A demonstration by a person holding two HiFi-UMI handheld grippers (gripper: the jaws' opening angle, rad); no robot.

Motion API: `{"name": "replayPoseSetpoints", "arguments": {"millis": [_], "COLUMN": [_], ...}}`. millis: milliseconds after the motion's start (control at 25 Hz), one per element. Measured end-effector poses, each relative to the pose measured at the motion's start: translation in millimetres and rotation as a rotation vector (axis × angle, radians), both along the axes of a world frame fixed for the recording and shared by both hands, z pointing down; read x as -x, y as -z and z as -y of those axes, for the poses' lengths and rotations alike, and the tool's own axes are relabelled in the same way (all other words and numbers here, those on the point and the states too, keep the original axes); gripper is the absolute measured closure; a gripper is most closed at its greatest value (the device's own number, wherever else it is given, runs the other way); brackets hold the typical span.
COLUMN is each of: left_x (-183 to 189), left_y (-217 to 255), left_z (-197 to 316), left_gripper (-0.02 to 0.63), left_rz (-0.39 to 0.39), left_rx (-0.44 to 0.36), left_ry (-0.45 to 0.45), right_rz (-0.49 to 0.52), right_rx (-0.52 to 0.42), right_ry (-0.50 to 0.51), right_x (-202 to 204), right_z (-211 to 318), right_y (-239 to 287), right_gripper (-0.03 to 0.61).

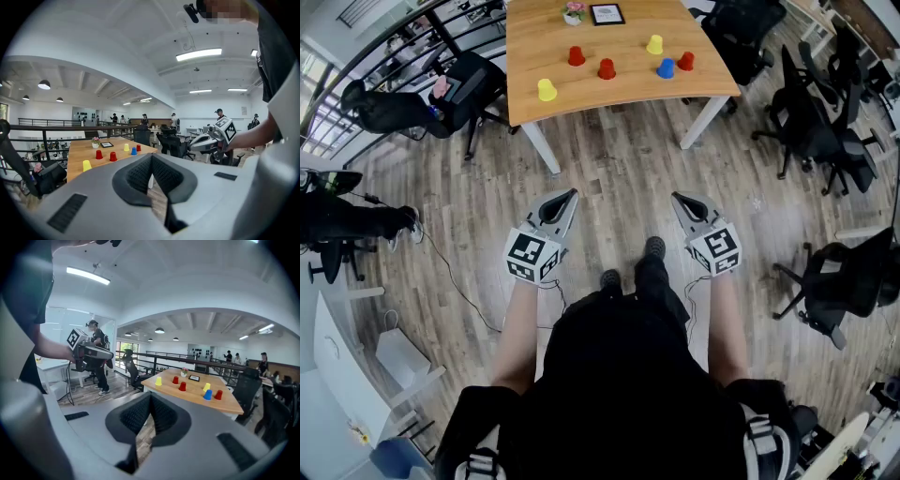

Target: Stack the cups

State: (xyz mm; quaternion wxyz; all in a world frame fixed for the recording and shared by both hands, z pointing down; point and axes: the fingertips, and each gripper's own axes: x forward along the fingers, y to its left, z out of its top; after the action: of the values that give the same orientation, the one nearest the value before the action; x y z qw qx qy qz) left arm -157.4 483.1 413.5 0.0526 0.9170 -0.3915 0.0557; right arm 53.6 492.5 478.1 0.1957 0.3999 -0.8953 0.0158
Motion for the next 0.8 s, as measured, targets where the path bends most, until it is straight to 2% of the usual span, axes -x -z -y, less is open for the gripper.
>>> {"name": "replayPoseSetpoints", "arguments": {"millis": [800], "left_x": [4.9], "left_y": [0.9], "left_z": [-1.7], "left_gripper": [0.594], "left_rz": [-0.003], "left_rx": [-0.016], "left_ry": [0.007], "right_rz": [0.023], "right_rx": [0.002], "right_ry": [-0.024], "right_x": [5.9], "right_z": [3.1], "right_y": [-2.1], "right_gripper": [0.571]}}
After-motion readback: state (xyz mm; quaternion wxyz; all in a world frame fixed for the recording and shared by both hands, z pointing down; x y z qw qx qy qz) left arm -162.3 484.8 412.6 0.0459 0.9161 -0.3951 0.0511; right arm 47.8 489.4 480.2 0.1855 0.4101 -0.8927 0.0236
